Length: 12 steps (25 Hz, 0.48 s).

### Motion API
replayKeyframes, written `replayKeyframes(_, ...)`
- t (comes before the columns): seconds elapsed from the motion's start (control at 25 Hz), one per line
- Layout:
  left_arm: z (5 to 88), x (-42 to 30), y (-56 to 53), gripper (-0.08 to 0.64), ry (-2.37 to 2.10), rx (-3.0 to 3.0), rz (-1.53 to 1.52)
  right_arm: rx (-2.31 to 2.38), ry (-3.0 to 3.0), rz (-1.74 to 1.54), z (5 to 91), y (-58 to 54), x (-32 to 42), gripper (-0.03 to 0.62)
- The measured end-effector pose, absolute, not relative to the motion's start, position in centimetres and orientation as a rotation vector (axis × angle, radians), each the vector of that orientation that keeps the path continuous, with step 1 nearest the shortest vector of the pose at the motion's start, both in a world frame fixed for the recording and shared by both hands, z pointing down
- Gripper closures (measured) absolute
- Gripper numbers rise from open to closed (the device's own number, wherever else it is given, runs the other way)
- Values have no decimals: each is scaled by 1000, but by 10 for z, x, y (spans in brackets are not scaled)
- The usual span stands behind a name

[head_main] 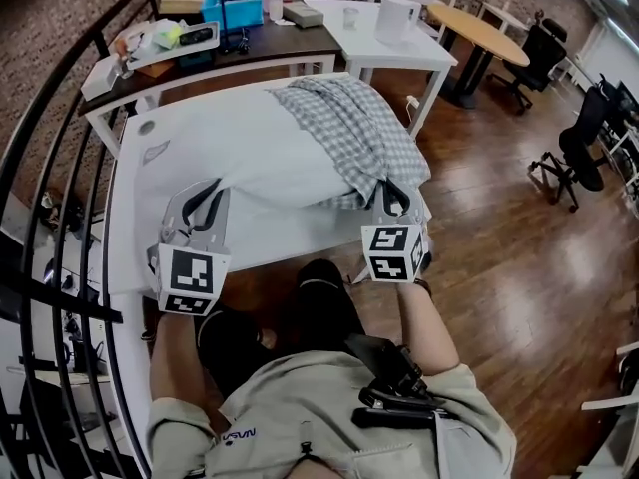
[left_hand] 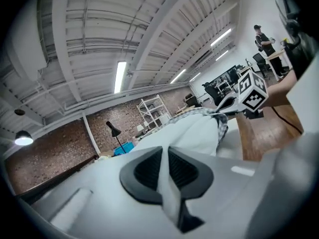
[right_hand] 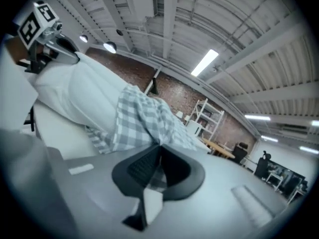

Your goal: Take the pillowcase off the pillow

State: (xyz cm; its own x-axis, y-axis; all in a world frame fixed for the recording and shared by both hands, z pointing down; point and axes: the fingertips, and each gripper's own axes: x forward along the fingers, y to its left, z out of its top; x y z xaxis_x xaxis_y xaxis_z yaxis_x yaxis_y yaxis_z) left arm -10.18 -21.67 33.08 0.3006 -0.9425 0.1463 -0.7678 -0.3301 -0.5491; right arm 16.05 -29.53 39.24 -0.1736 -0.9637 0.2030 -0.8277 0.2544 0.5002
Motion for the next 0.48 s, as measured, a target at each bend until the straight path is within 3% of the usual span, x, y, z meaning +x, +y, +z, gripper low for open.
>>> replayKeyframes(0.2, 373, -112, -206, 534, 1554, -2298, -659, 1634, -1954, -257, 434, -314, 191, 577)
replayKeyframes(0.48, 381, -96, -192, 509, 1508, -2333, -625, 1512, -1994, -232, 465, -300, 172, 578)
